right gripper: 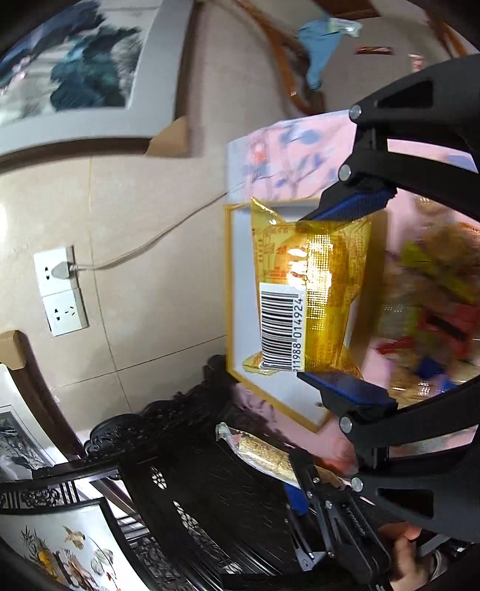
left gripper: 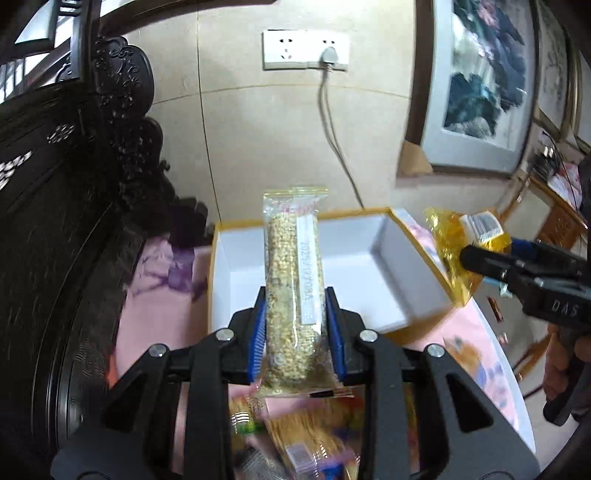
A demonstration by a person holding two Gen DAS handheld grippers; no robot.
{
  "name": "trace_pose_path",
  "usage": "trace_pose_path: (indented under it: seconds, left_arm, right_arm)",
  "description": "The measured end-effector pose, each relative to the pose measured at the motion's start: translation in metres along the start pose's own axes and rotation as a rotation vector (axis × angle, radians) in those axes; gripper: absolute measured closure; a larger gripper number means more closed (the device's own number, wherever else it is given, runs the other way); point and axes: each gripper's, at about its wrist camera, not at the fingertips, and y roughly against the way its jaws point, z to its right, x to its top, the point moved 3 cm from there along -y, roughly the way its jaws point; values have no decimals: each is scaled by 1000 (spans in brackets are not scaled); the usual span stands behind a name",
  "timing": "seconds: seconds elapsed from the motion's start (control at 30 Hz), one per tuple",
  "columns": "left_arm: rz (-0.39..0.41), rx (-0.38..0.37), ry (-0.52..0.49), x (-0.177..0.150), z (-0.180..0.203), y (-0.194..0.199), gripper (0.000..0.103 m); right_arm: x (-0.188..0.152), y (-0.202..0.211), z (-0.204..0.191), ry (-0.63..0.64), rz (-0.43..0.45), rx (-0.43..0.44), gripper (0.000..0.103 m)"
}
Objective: Organize snacks
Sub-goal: 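Carry both snacks over the yellow box and open both tools to drop them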
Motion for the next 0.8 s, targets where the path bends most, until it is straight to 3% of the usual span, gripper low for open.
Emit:
trace_pose_path:
  seconds: [0.33, 0.37, 0.4, 0.43, 0.47, 0.5, 0.6, 0.8]
  left_arm:
    - [-28, 45, 26, 44, -24, -95, 71]
    - [-35, 61, 24, 43, -26, -98, 63]
    - [-46, 113, 17, 44, -26, -101, 27]
    - [-37, 172, 11, 42, -26, -97, 3]
    - [-2, 239, -3, 43, -26, -88, 2]
    - [42, 258, -31, 44, -21, -76, 2]
    - [57, 239, -65, 41, -13, -58, 2]
    - [9, 201, -9, 4, -4, -17, 2]
  right_arm:
    - [46, -79, 12, 61, -22, -20, 28]
    - [45, -82, 12, 67, -28, -24, 23]
    - [46, -84, 13, 78, -36, -48, 18]
    - [47, -83, 15, 89, -38, -76, 15]
    - [48, -77, 16, 96, -25, -88, 9]
    - [48, -72, 17, 98, -9, -89, 6]
    - [39, -49, 27, 88, 5, -78, 5]
    - [-21, -4, 65, -14, -87, -73, 5]
